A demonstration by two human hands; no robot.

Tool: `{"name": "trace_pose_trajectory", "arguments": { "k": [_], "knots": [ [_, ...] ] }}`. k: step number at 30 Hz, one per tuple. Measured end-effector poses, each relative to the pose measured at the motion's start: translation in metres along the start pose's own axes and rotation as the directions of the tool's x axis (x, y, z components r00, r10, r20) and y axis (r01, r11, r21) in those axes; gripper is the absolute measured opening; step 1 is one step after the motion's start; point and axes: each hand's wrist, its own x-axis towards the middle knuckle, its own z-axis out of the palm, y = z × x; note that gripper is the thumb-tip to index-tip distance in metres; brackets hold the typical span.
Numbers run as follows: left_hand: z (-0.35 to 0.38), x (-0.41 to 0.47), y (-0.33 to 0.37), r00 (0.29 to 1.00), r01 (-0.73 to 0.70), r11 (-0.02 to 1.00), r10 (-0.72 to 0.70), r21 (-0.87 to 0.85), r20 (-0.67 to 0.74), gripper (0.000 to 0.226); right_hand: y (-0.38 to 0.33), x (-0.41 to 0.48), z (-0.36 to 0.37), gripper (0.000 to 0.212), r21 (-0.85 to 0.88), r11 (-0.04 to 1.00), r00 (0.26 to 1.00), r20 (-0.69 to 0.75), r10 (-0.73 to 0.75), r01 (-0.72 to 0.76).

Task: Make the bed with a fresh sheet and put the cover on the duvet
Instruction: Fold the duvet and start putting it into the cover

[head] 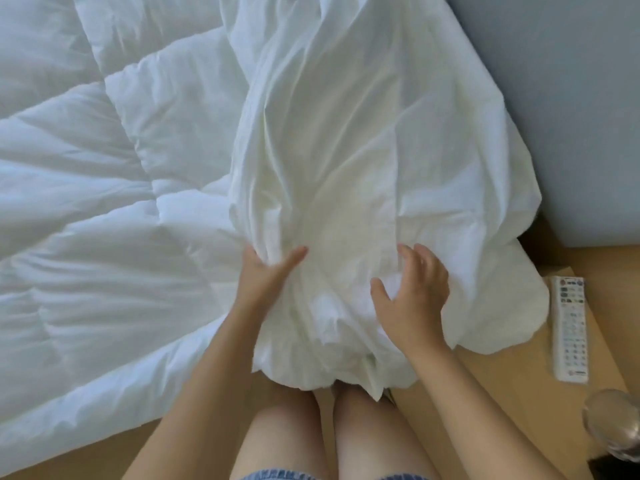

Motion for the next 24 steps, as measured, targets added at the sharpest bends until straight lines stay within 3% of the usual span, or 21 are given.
{"name": "trace_pose_trajectory", "arguments": {
  "k": [2, 4, 5, 7, 9, 12, 14, 17, 18, 19, 21, 23, 24],
  "knots": [
    [0.023, -0.008, -0.008, 0.998, 0.06, 0.998, -0.06, 0.035, 0.019, 0.101, 0.011, 0.006, -0.004, 0.079, -0.022, 0.989, 0.983, -0.11, 0.146, -0.149],
    [0.035, -0.014, -0.007, 0.996, 0.092, 0.99, -0.091, 0.108, -0.01, 0.107, 0.023, 0.016, -0.01, 0.09, 0.003, 0.941, 0.928, -0.164, 0.336, -0.34],
    [0.037, -0.014, -0.005, 0.995, 0.095, 0.987, -0.094, 0.129, -0.019, 0.11, 0.028, 0.02, -0.014, 0.086, 0.063, 0.907, 0.892, -0.169, 0.42, -0.416],
    [0.039, -0.012, -0.001, 0.997, 0.066, 0.99, -0.071, 0.128, 0.035, 0.109, 0.03, 0.026, -0.015, 0.047, 0.279, 0.858, 0.874, -0.108, 0.474, -0.431],
    [0.041, -0.014, 0.008, 0.976, -0.022, 0.998, 0.009, 0.057, 0.217, 0.092, 0.016, 0.023, -0.008, 0.004, 0.412, 0.864, 0.948, -0.003, 0.318, -0.288],
    [0.058, -0.017, 0.024, 0.877, -0.06, 0.998, 0.051, 0.004, 0.478, 0.038, -0.018, 0.016, 0.005, 0.025, 0.535, 0.83, 0.975, 0.216, 0.048, -0.159],
    [0.07, -0.016, 0.033, 0.885, 0.002, 1.0, 0.011, -0.027, 0.466, 0.032, -0.029, 0.016, 0.004, 0.025, 0.599, 0.769, 0.919, 0.393, -0.043, -0.22],
    [0.082, -0.011, 0.041, 0.946, 0.179, 0.978, -0.14, -0.109, 0.292, 0.019, -0.008, 0.014, -0.009, 0.039, 0.612, 0.699, 0.787, 0.606, -0.114, -0.371],
    [0.081, -0.008, 0.042, 0.968, 0.163, 0.981, -0.139, -0.104, 0.211, 0.025, 0.006, 0.014, -0.016, 0.035, 0.599, 0.722, 0.79, 0.601, -0.121, -0.346],
    [0.076, -0.004, 0.043, 0.989, 0.096, 0.993, -0.088, -0.065, 0.117, 0.029, 0.021, 0.015, -0.026, 0.028, 0.591, 0.749, 0.838, 0.538, -0.089, -0.3],
    [0.054, 0.005, 0.044, 0.991, -0.057, 0.995, 0.067, 0.086, -0.113, 0.026, 0.053, 0.022, -0.044, 0.015, 0.516, 0.821, 0.964, 0.221, 0.146, -0.242],
    [0.033, 0.011, 0.042, 0.954, -0.071, 0.98, 0.122, 0.188, -0.275, 0.026, 0.086, 0.035, -0.059, 0.033, 0.295, 0.918, 0.949, -0.087, 0.302, -0.265],
    [0.029, 0.013, 0.039, 0.948, -0.032, 0.972, 0.103, 0.231, -0.301, 0.034, 0.101, 0.043, -0.062, 0.05, 0.186, 0.933, 0.94, -0.092, 0.328, -0.307]
  ]
}}
